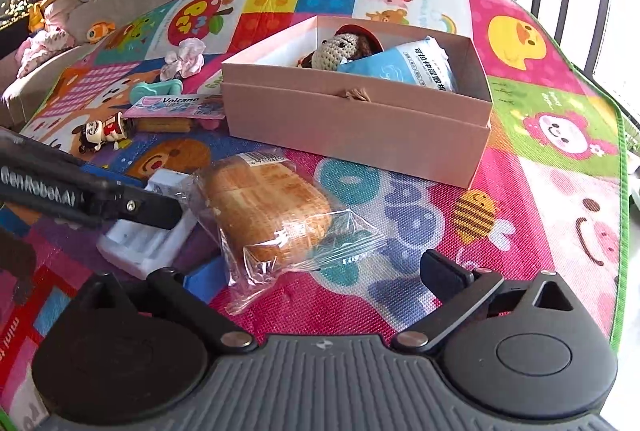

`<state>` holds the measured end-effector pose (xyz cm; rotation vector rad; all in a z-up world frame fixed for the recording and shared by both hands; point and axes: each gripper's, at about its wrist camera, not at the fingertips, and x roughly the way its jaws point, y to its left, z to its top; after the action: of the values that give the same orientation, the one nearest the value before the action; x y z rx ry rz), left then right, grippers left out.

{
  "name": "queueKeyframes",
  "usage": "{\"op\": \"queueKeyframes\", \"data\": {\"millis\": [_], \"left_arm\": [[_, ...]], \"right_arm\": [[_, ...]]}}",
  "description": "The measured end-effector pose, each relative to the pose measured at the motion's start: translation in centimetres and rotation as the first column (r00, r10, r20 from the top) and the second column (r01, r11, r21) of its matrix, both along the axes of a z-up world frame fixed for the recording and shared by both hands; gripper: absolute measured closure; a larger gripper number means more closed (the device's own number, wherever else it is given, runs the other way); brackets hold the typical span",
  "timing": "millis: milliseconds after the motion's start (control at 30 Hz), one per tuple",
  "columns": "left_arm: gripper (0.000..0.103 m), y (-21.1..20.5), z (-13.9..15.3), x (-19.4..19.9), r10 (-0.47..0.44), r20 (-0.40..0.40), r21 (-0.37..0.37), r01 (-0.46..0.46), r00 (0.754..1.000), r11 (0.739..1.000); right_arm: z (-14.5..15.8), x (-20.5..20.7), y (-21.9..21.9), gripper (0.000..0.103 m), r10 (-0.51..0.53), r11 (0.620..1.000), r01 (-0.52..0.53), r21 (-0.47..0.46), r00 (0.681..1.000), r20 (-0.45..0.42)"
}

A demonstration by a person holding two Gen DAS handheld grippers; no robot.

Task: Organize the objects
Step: 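Hold the charger in the left tool above the mat, then grasp the bagged bread roll with the right tool while the left tool carries the charger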

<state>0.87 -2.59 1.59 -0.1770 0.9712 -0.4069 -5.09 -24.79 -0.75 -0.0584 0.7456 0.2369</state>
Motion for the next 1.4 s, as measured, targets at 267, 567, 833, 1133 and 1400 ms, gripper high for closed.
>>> {"op": "queueKeyframes", "data": {"millis": [267, 567, 833, 1133, 1400], "left_arm": [[0.050, 0.3, 0.4, -1.9, -0.028, 0.033, 0.144, 0.023, 0.999, 0.989], [0.007, -0.6, 0.0, -1.2, 0.001, -0.031, 0.018, -0.001, 1.000, 1.000], [0.007, -4.4, -0.5, -1.3, -0.020, 0.039, 0.159, 0.014, 0.999, 0.987], [0.050, -3.0, -0.7, -3.9, -0.086, 0.163, 0.256, 0.042, 0.983, 0.966], [0.050, 2.1, -0.4, -4.2, 0.027, 0.163, 0.205, -0.061, 0.986, 0.977]], "right_arm": [[0.0, 0.3, -2.3, 0.006, -0.189, 0.980, 0.189, 0.065, 0.982, -0.004], [0.0, 0.3, -3.4, 0.005, -0.197, 0.973, 0.196, 0.123, 0.980, -0.003], [0.1, 0.1, -4.4, 0.005, -0.244, 0.955, 0.241, 0.173, 0.970, -0.003], [2.7, -0.8, -2.3, 0.005, 0.002, 1.000, 0.004, -0.030, 0.984, 0.180], [2.2, 1.2, 1.3, 0.005, 0.174, 0.984, -0.174, 0.032, 0.985, 0.010]]}}
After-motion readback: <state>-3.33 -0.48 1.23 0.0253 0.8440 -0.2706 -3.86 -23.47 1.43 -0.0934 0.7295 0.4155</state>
